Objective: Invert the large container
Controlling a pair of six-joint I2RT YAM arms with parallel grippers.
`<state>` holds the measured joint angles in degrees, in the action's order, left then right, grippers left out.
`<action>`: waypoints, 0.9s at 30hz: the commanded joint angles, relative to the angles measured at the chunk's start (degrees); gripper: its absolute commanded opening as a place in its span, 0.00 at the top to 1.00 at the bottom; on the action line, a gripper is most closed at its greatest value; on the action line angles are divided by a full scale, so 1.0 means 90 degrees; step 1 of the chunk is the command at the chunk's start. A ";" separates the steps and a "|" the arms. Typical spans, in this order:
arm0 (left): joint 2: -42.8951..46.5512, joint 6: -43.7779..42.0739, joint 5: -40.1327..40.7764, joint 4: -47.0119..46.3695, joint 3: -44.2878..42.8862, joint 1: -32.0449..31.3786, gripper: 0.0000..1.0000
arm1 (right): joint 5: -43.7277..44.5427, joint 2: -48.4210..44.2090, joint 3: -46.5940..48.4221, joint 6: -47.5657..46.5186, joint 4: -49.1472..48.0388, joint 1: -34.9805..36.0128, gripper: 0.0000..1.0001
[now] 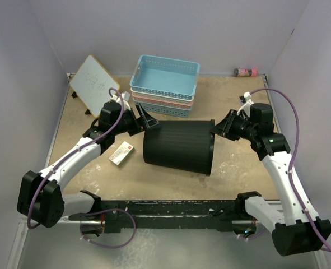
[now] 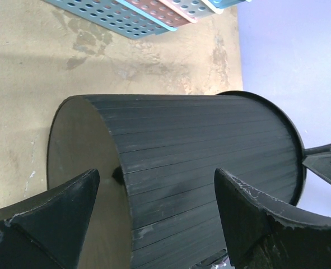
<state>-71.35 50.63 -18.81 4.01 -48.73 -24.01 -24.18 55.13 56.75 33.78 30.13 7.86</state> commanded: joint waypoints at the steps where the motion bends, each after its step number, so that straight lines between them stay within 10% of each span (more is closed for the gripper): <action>1: 0.0237 0.0329 -0.0434 -0.0682 -0.0192 0.0010 0.20 | -0.0015 0.0114 -0.0183 -0.0126 0.0038 0.0006 0.88; 27: -0.0118 0.0821 -0.1090 -0.1311 -0.2061 -0.0009 0.20 | -0.0335 0.0399 -0.1152 0.0705 -0.1298 0.0006 0.98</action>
<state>-71.72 54.08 -20.62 0.03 -62.76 -22.48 -25.10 57.01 50.63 39.88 18.17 6.68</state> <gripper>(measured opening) 0.801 0.208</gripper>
